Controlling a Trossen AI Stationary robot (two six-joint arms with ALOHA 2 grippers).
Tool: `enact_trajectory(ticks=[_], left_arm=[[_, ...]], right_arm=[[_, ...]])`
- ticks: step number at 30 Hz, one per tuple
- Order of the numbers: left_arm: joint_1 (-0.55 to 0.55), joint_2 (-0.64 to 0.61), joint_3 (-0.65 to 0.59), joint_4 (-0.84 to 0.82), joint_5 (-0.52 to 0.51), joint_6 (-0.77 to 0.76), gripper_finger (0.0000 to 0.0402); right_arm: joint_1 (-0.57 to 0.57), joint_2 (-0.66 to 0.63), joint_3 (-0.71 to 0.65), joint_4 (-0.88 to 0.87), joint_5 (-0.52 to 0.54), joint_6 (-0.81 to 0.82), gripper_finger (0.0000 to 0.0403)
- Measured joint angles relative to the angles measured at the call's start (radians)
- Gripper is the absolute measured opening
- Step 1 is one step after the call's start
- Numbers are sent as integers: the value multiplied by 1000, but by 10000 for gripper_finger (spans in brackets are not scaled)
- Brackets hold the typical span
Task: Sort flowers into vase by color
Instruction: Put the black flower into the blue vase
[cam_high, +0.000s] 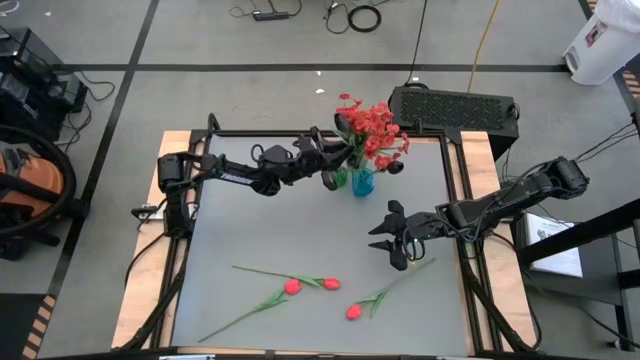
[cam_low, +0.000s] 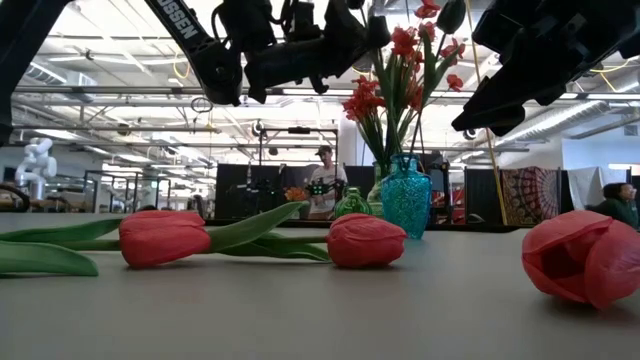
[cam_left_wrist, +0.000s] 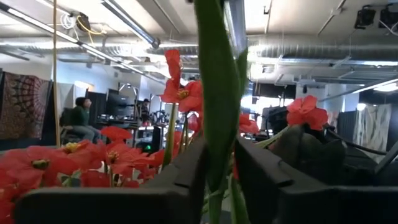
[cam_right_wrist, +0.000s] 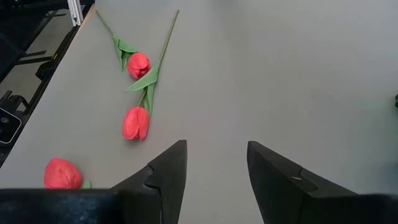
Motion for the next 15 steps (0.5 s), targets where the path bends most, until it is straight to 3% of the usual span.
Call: enact_trajectory(ticks=[7,15], left_arm=[[0,0,0,-17,0,49,167],[2,-1,0,-93,25,108,177]], right_arm=[[0,0,0,0,0,2,160],[0,0,0,0,0,3,160]])
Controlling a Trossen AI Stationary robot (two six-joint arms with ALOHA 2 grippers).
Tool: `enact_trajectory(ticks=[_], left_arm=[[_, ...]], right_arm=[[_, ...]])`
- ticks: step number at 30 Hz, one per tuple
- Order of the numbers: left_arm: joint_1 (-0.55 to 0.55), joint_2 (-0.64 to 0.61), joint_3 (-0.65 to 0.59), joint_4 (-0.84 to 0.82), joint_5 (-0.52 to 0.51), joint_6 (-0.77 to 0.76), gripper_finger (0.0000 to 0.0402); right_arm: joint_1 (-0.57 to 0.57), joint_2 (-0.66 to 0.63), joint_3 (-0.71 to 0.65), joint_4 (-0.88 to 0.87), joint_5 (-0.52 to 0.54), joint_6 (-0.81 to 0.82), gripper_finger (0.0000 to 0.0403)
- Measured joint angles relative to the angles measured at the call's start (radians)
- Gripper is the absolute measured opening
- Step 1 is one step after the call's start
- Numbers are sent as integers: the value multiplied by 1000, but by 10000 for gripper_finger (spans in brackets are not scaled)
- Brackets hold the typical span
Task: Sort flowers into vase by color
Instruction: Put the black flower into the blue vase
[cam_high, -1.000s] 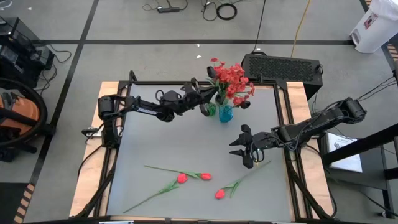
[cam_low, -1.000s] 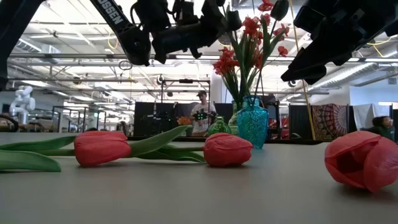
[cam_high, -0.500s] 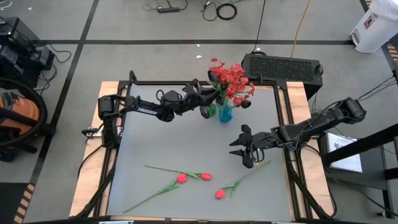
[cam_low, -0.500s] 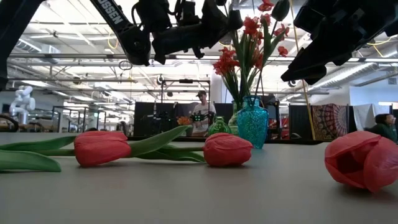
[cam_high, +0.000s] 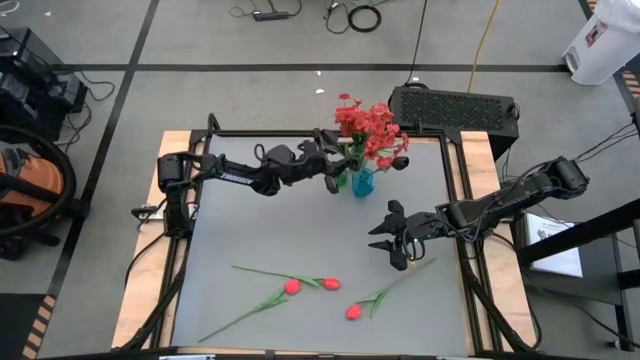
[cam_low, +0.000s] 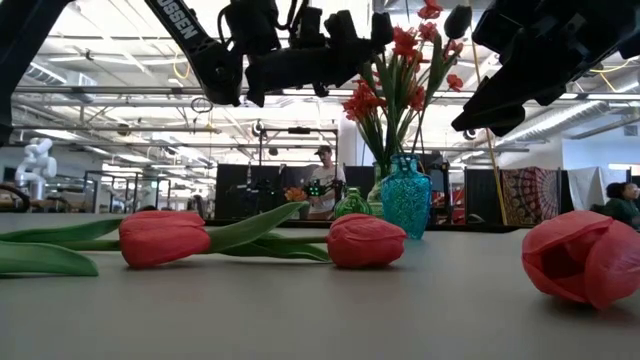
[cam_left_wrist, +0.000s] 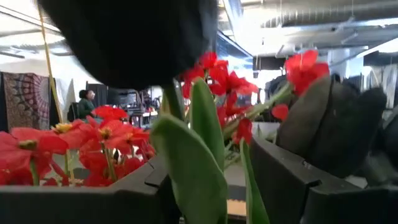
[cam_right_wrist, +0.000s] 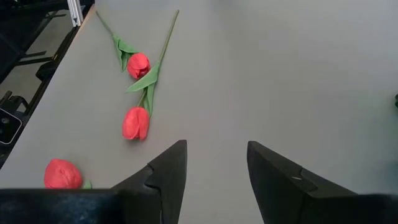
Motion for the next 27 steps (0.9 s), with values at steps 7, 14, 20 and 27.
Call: enact_trajectory(ticks=[7,14,20,27], left_arm=[[0,-38,0,-110,18,78,177],[-1,-111,0,-272,18,135,177],[-1,-182,0,-374,18,160,177],[-1,-197,34,-432,67,153,177]], right_arm=[[0,0,0,0,0,0,160],[0,0,0,0,0,0,160],[0,0,0,3,0,0,160],[0,0,0,14,1,-4,160]])
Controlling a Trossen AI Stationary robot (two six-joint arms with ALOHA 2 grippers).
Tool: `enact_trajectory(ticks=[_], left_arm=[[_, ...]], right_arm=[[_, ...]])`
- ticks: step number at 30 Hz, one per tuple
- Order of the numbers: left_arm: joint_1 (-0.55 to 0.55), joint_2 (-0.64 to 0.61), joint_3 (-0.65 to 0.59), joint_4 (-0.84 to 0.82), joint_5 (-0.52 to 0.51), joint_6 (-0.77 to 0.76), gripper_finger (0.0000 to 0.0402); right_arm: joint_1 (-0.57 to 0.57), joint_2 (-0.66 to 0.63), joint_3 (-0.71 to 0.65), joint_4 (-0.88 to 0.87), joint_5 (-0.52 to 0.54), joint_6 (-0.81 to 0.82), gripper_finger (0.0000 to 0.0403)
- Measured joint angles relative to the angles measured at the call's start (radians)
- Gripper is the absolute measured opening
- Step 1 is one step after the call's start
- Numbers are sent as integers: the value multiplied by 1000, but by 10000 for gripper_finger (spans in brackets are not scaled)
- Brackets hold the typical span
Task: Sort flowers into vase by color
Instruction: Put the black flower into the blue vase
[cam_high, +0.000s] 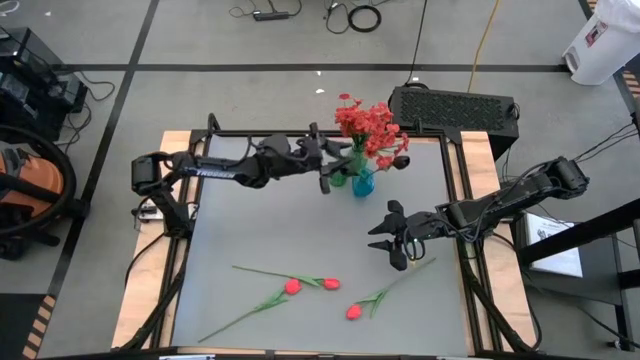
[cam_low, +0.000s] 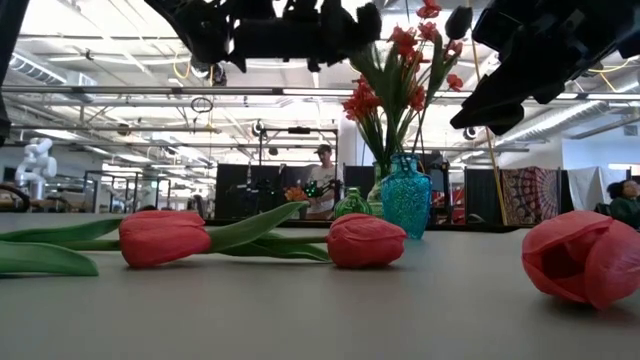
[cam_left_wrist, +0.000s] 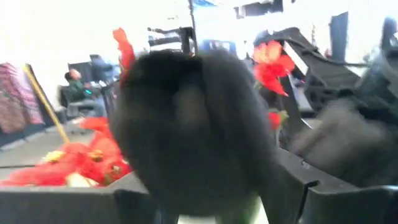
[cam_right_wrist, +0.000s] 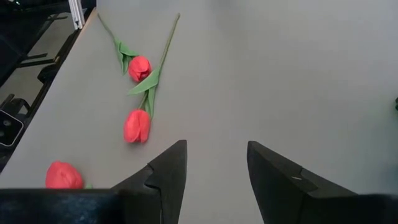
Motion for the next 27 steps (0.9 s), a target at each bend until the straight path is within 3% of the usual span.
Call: enact_trajectory(ticks=[4,9,27], left_arm=[[0,0,59,-140,12,6,177],[3,0,107,-183,49,7,177],[43,1,112,-509,54,76,177]], right_arm=[[0,0,0,8,0,-4,160],[0,0,0,13,0,-20,160],[0,0,0,39,-5,-33,160]])
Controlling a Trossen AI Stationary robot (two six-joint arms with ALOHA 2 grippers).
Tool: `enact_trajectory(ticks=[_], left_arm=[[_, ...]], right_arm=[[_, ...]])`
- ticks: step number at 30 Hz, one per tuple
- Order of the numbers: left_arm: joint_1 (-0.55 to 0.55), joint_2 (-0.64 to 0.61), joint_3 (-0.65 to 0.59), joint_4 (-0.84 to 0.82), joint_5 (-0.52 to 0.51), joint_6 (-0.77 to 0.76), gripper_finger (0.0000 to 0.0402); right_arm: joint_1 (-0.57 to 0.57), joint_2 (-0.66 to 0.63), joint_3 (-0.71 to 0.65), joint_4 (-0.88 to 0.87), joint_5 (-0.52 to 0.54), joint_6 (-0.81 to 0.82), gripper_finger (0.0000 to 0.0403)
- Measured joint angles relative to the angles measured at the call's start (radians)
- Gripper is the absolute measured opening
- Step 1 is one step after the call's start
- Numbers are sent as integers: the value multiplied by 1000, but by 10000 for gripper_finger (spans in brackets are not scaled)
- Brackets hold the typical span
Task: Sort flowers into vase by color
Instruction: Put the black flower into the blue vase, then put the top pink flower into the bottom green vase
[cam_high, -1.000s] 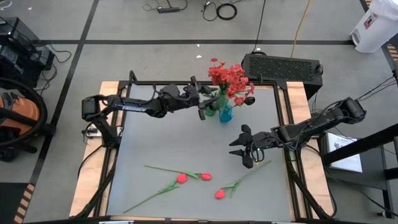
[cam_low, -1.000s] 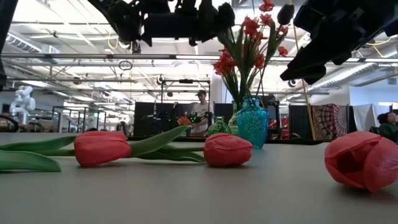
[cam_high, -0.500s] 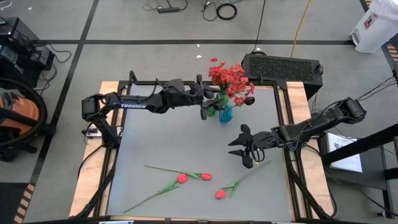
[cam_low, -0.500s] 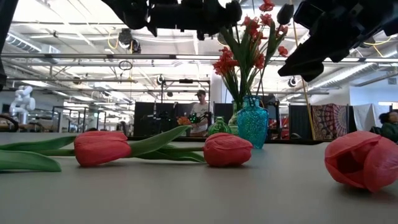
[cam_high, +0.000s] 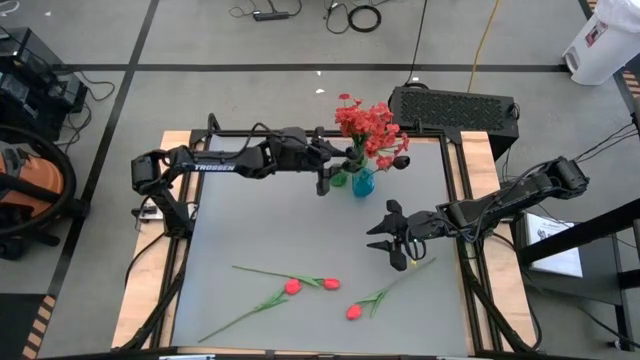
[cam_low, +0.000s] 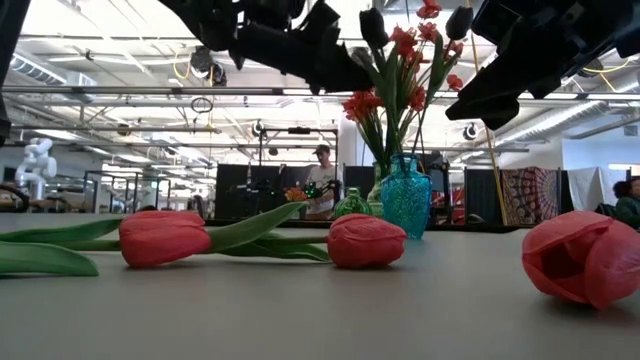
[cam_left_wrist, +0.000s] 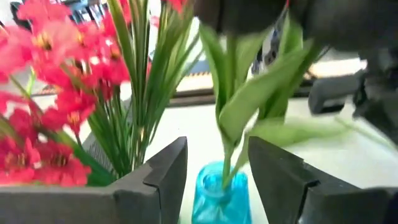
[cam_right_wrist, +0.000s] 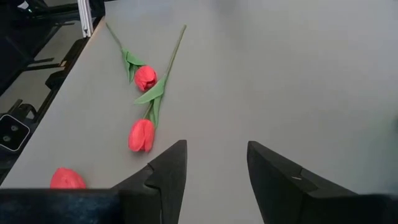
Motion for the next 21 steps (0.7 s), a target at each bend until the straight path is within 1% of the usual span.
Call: enact_trajectory(ticks=[6,12,15,19,21], left_arm=[[7,0,0,-111,-37,10,177],[2,-3,0,-228,-120,51,177],[-7,-20,-1,-310,-158,54,177],[-25,-62,-1,-440,-165,52,177],[-41,-86,-1,-533,-165,52,177]], right_arm=[[0,0,0,0,0,1,160],[0,0,0,0,0,3,160],[0,0,0,0,0,3,160],[0,0,0,-4,-1,3,160],[0,0,0,-10,-2,3,160]])
